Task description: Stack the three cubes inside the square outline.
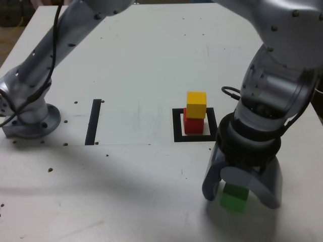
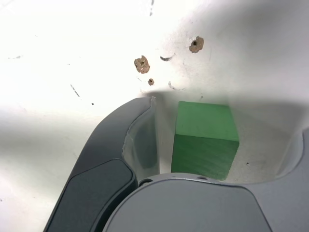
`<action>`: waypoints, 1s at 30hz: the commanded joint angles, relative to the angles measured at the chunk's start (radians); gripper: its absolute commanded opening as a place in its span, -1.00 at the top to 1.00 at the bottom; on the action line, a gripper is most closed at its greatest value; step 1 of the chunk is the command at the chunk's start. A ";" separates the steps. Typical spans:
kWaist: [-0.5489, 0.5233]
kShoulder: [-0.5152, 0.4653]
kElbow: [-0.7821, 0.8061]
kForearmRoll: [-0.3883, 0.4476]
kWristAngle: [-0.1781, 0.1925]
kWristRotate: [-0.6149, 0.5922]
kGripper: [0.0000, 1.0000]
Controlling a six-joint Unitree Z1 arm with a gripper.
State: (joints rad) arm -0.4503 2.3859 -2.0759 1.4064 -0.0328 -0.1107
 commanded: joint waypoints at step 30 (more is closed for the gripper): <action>0.010 0.017 -0.059 0.020 0.011 0.005 1.00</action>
State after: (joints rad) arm -0.4409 2.3961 -2.1403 1.4242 -0.0231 -0.1068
